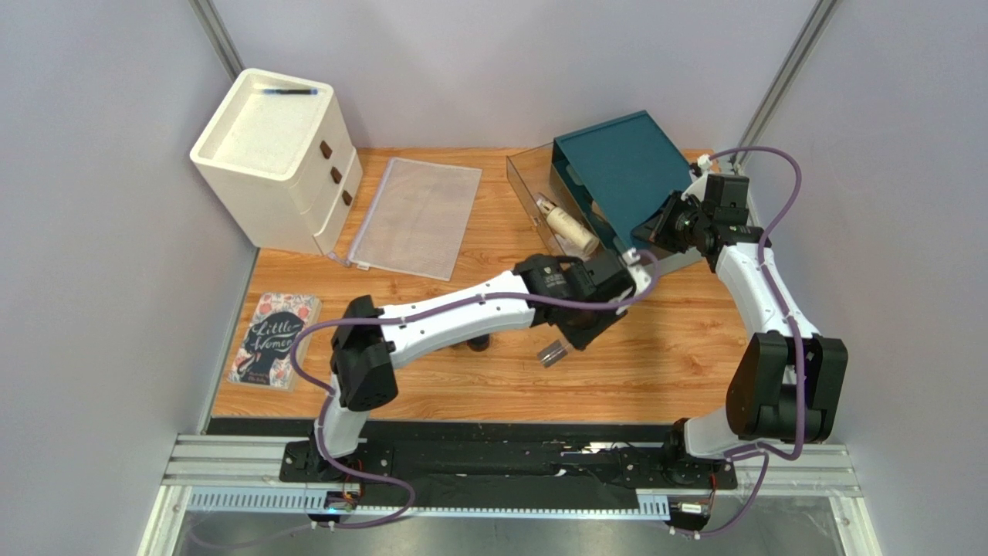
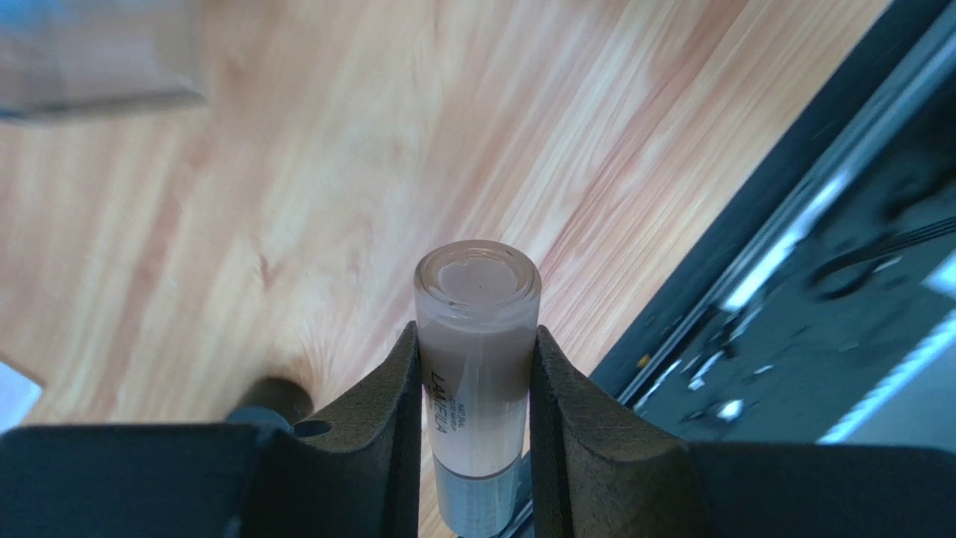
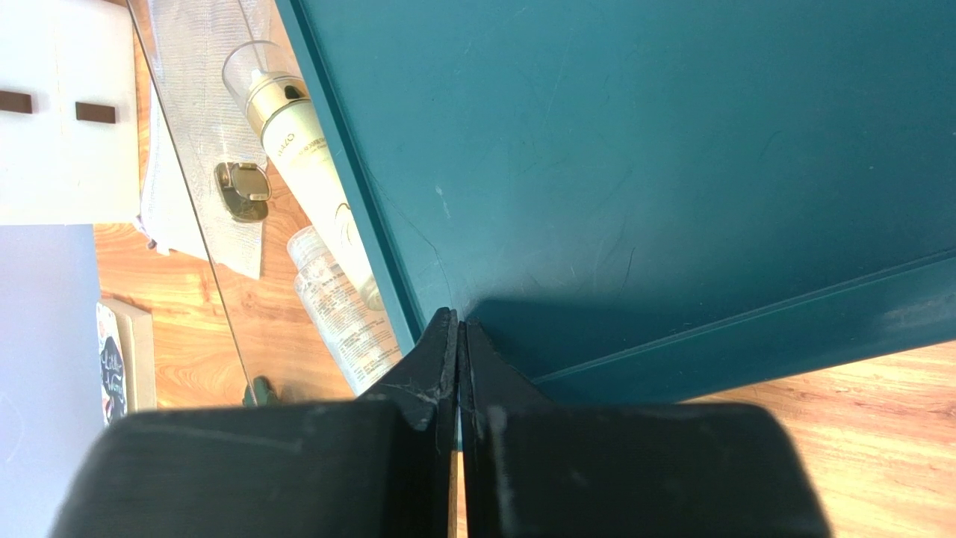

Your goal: Organize the makeup

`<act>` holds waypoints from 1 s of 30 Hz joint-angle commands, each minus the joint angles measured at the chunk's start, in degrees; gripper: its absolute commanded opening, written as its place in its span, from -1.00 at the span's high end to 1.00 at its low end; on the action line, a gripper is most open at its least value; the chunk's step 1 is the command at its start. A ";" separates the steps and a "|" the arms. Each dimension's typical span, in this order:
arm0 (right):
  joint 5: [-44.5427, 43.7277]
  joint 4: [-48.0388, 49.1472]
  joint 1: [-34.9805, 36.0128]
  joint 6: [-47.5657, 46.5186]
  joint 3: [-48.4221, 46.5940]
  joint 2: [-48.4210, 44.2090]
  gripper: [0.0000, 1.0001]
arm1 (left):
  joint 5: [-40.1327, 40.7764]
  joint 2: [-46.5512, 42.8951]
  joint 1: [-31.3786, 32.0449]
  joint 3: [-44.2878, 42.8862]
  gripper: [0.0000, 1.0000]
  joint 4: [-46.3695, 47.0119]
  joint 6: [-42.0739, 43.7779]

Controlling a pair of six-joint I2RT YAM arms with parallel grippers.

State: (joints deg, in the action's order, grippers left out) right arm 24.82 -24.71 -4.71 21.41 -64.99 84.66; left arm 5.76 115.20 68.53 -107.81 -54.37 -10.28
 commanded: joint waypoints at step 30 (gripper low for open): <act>-7.33 -13.52 -1.18 -3.57 5.05 4.37 1.00 | -12.88 -0.86 -28.54 -2.49 0.94 46.28 -58.35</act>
State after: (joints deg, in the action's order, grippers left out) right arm 25.26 -24.62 -5.19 21.41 -64.93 84.64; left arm -10.35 111.96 41.54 -107.22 -9.08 -64.45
